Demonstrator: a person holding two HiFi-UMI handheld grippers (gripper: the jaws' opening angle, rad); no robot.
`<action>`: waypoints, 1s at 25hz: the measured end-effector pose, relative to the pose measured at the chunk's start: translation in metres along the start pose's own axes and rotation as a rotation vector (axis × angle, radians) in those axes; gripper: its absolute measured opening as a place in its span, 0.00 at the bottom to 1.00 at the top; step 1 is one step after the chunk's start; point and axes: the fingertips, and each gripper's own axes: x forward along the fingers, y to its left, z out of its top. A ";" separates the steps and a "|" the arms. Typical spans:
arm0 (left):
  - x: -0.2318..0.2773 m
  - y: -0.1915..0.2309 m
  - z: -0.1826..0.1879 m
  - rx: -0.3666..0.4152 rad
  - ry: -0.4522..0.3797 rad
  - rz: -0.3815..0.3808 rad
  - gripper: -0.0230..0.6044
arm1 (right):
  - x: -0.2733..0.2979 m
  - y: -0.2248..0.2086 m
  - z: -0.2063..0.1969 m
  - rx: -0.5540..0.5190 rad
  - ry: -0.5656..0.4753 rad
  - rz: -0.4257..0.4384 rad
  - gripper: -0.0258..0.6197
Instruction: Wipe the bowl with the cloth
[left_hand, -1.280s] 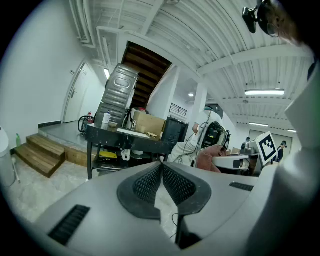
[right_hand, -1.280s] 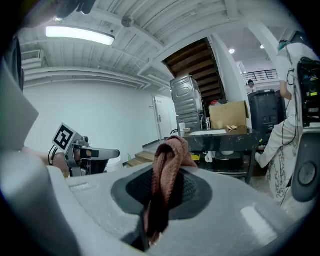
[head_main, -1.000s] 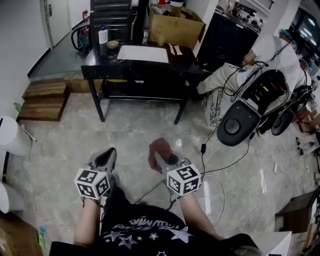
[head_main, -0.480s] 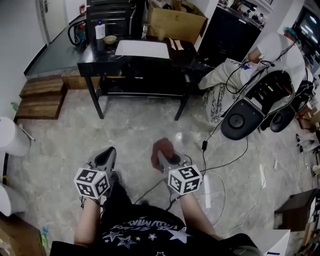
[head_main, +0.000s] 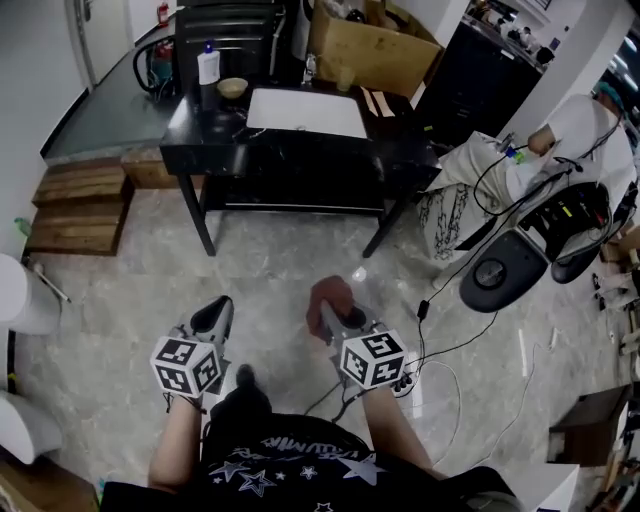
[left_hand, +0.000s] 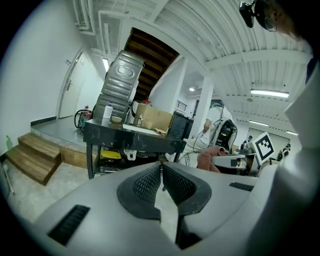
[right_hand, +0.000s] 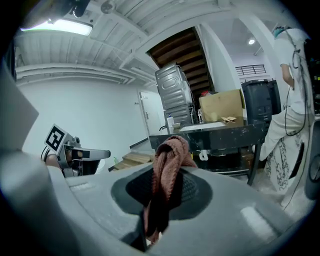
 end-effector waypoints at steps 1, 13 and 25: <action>0.008 0.013 0.009 0.005 0.002 -0.009 0.07 | 0.015 0.000 0.010 -0.003 -0.003 -0.007 0.14; 0.084 0.127 0.057 -0.024 0.065 -0.122 0.07 | 0.139 -0.002 0.051 0.047 0.061 -0.099 0.14; 0.139 0.173 0.092 -0.053 0.005 -0.056 0.07 | 0.199 -0.067 0.066 0.068 0.060 -0.097 0.14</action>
